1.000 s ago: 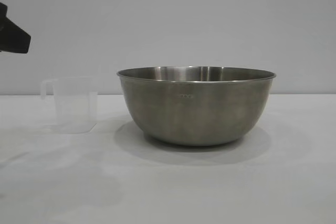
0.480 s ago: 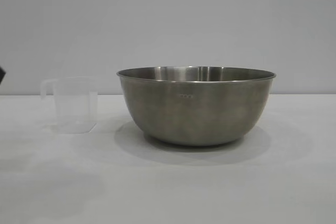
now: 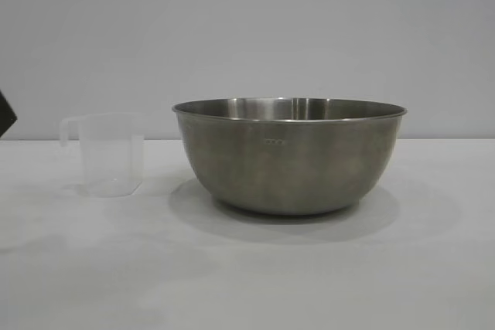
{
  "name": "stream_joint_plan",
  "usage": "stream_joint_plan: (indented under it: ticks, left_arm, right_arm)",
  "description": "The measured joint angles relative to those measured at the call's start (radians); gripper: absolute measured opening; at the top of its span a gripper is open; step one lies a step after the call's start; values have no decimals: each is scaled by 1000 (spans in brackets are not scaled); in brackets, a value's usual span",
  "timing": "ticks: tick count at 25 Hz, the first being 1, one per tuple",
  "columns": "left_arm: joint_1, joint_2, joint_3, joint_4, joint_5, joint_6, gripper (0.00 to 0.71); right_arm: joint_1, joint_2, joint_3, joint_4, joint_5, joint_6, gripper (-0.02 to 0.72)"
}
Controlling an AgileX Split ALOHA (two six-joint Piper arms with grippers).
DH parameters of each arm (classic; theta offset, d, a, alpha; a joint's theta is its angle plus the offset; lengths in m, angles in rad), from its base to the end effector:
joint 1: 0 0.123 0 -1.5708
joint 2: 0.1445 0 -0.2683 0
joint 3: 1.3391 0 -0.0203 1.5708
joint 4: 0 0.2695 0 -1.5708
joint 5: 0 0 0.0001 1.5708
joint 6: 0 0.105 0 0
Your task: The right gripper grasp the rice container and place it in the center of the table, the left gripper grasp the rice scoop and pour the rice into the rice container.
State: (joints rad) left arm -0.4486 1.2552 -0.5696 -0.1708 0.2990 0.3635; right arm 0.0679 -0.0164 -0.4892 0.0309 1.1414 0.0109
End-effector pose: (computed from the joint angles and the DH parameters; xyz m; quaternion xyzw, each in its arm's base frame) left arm 0.2267 -0.1149 0.1706 0.3084 0.8911 -0.0646 0.3267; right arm 0.0353 0.0054 0.2699 -0.0261 0.8717 0.0346 0.4881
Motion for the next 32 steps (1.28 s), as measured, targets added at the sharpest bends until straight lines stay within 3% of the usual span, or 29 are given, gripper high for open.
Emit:
stream_joint_plan:
  ticks: [13, 26, 32]
  left_arm:
    - [0, -393, -108, 143, 220, -78, 315]
    - [0, -741, -108, 163, 547, -140, 315]
    - [0, -884, -108, 189, 748, -194, 315]
  right_arm:
    - [0, 0, 0, 0, 0, 0, 532]
    - [0, 0, 0, 0, 0, 0, 532]
    - [0, 0, 0, 0, 0, 0, 532]
